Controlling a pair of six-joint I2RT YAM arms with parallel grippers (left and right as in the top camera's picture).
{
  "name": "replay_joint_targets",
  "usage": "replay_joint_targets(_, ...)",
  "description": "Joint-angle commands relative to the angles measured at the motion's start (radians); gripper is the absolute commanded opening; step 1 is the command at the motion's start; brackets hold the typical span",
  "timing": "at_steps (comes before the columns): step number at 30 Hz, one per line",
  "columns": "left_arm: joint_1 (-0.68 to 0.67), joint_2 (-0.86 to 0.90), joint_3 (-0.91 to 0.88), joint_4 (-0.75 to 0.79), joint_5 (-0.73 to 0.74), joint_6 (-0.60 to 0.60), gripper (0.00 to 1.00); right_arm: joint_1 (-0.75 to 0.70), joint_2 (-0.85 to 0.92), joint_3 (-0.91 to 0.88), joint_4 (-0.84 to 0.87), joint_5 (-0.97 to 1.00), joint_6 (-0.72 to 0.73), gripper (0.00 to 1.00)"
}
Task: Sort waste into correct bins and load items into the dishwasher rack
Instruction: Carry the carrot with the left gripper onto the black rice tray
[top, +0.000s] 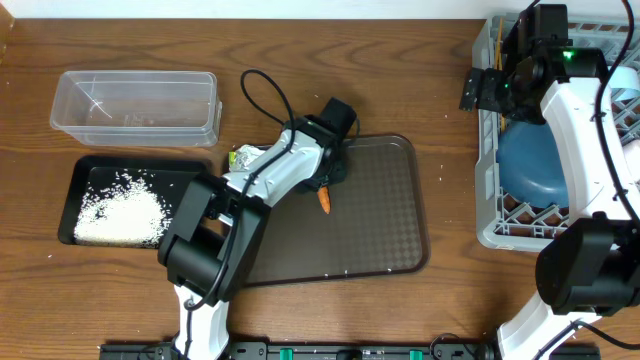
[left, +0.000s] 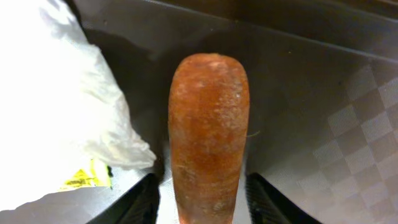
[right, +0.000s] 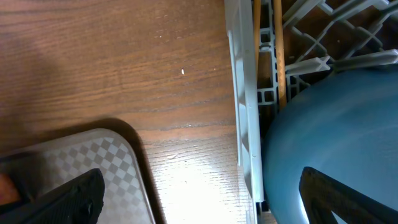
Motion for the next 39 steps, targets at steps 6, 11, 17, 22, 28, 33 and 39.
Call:
replay_joint_targets(6, -0.045, -0.034, 0.007, -0.03, -0.02, 0.003, 0.21, 0.0, -0.023, 0.011, -0.001, 0.002, 0.01, 0.99)
replay_joint_targets(11, -0.042, -0.097, 0.007, -0.051, -0.021, 0.003, 0.19, 0.0, -0.023, 0.011, -0.001, 0.003, 0.01, 0.99)
replay_joint_targets(17, -0.012, -0.233, 0.007, -0.123, -0.036, 0.014, 0.19, 0.0, -0.023, 0.011, -0.001, 0.003, 0.01, 0.99)
replay_joint_targets(22, 0.125, -0.372, 0.007, -0.224, -0.058, 0.024, 0.19, 0.0, -0.023, 0.011, -0.001, 0.002, 0.01, 0.99)
replay_joint_targets(28, 0.432, -0.453, 0.007, -0.325, -0.058, 0.049, 0.19, 0.0, -0.023, 0.011, -0.001, 0.003, 0.01, 0.99)
replay_joint_targets(33, 0.699, -0.439, -0.026, -0.359, -0.053, 0.047, 0.22, 0.0, -0.023, 0.011, -0.001, 0.002, 0.01, 0.99)
replay_joint_targets(39, 0.931, -0.38, -0.073, -0.323, -0.022, 0.045, 0.22, 0.0, -0.023, 0.011, -0.001, 0.002, 0.01, 0.99)
